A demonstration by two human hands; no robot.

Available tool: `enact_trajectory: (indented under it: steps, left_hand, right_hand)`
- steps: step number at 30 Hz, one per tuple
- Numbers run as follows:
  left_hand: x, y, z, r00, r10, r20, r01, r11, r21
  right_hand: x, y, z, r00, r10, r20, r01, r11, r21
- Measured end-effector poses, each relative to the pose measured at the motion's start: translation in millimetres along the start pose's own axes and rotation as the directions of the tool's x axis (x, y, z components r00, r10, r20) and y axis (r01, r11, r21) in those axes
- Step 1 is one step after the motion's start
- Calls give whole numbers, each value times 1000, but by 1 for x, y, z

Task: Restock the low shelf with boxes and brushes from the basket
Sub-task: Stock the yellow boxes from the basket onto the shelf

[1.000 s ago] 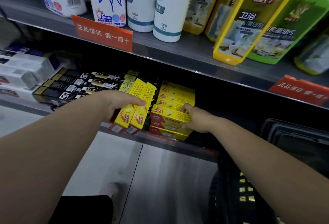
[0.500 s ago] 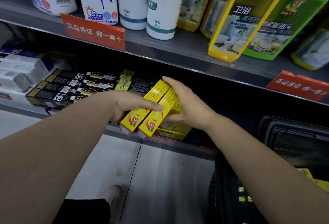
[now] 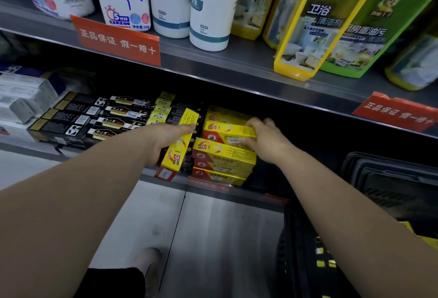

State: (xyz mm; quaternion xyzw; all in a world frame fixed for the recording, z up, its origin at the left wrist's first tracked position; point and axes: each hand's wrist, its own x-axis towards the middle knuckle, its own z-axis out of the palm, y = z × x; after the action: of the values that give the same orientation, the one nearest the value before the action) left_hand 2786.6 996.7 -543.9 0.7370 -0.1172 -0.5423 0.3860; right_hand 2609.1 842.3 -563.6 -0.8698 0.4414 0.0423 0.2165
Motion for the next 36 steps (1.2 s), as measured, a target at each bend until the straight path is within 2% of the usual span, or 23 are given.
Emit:
enact_trajectory:
  steps: [6, 10, 17, 23, 25, 27, 29, 31, 33, 35, 36]
  left_hand:
    - [7, 2, 12, 1000, -1, 8, 2, 1000, -18]
    - [12, 3, 15, 1000, 12, -17, -12, 1000, -14]
    - [14, 2, 12, 999, -7, 41, 8, 999, -33]
    - [15, 3, 12, 999, 17, -32, -16, 999, 33]
    - [14, 5, 11, 999, 21, -28, -20, 999, 41]
    - [9, 7, 12, 1000, 17, 2, -17, 998, 66]
    - [4, 9, 13, 999, 36, 16, -38, 992, 123]
    - [0, 12, 16, 996, 79, 37, -85, 976, 199]
    - [-5, 16, 20, 986, 153, 68, -167, 935, 312]
    - [-8, 20, 22, 967, 244, 76, -255, 892, 373]
    - [-5, 23, 22, 958, 284, 44, -281, 894, 350]
  right_hand:
    - [-2, -2, 8, 972, -44, 232, 23, 995, 94]
    - [-6, 2, 7, 943, -41, 331, 69, 995, -74]
    - [-2, 5, 6, 962, -59, 267, 80, 994, -70]
    - [-2, 2, 6, 964, -65, 257, 84, 994, -64]
    - [-4, 1, 4, 964, -63, 257, 85, 994, -75]
    - [-9, -4, 0, 976, -88, 197, 97, 995, -33]
    - [-15, -15, -5, 976, -207, 68, 202, 977, 70]
    - [-22, -27, -8, 925, -376, -51, 380, 921, 92]
    - [-24, -34, -9, 862, -497, -93, 503, 862, 54]
    - [-23, -34, -11, 844, -526, -101, 533, 844, 61]
    - [-22, -30, -13, 854, -507, -115, 517, 852, 85]
